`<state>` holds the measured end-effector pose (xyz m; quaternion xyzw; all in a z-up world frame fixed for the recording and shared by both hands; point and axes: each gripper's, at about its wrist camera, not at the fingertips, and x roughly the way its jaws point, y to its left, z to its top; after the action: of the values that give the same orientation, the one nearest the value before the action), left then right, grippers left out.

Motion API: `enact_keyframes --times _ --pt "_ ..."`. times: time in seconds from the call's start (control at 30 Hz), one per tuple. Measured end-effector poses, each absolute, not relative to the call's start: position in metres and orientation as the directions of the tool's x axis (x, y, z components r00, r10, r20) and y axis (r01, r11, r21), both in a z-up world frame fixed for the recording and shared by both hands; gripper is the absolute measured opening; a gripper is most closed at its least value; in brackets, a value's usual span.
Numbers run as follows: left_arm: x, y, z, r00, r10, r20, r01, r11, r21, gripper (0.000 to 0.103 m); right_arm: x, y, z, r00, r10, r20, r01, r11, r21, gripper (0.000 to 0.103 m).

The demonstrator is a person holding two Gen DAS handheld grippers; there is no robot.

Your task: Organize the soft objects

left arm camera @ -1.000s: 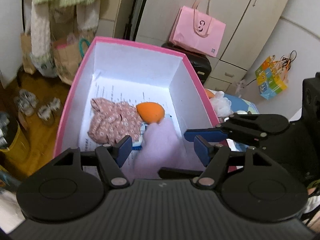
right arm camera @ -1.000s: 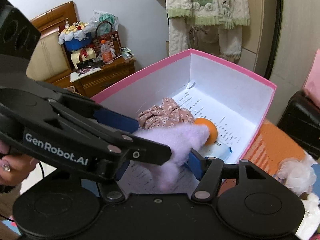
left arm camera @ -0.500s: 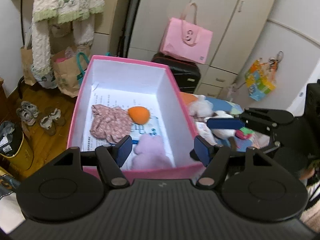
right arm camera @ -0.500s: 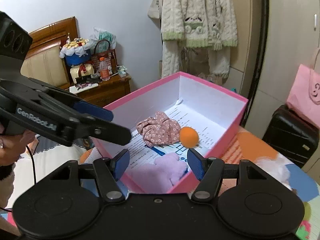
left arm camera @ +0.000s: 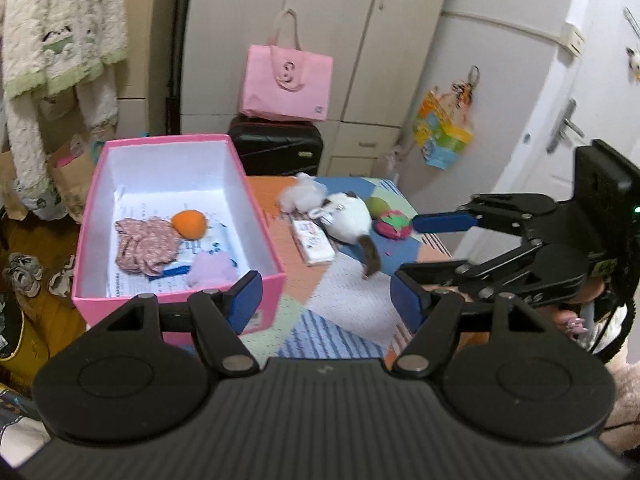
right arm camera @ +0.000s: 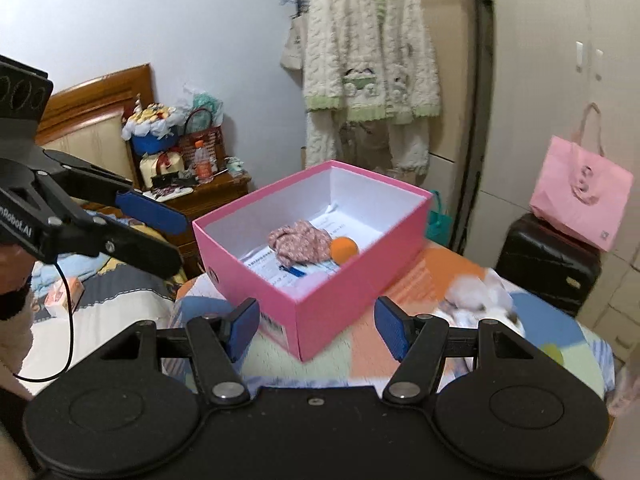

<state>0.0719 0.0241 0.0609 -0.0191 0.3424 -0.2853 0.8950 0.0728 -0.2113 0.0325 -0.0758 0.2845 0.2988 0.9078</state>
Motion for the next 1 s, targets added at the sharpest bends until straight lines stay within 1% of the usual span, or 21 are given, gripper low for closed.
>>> enact_keyframes --times 0.1,0.2,0.33,0.53,0.77,0.9,1.0 --pt "0.077 0.012 0.052 0.563 -0.530 -0.635 0.507 0.828 -0.241 0.070 0.053 -0.234 0.032 0.708 0.482 -0.516 -0.530 0.846 0.062 0.069" --pt "0.084 0.001 0.043 0.523 -0.553 -0.648 0.524 0.809 -0.268 0.070 0.033 -0.249 0.031 0.761 0.444 -0.473 -0.481 0.875 0.048 0.069" --pt "0.089 -0.022 0.033 0.484 -0.583 -0.653 0.563 0.778 -0.278 0.070 0.020 -0.269 0.027 0.787 0.421 -0.450 -0.444 0.894 0.061 0.069" --pt "0.098 -0.055 0.019 0.446 -0.602 -0.662 0.610 0.746 -0.268 0.070 0.023 -0.297 0.012 0.806 0.362 -0.468 -0.371 0.926 0.077 0.069" --pt "0.113 -0.084 0.002 0.479 -0.595 -0.645 0.615 0.752 -0.237 0.070 0.037 -0.322 -0.011 0.819 0.286 -0.498 -0.296 0.953 0.061 0.069" --pt "0.127 -0.097 -0.017 0.461 -0.606 -0.648 0.595 0.753 -0.281 0.070 0.048 -0.337 -0.022 0.814 0.285 -0.505 -0.278 0.956 0.091 0.069" --pt "0.138 -0.106 -0.030 0.487 -0.582 -0.652 0.573 0.776 -0.264 0.070 0.056 -0.347 -0.031 0.810 0.287 -0.511 -0.268 0.957 0.114 0.069"
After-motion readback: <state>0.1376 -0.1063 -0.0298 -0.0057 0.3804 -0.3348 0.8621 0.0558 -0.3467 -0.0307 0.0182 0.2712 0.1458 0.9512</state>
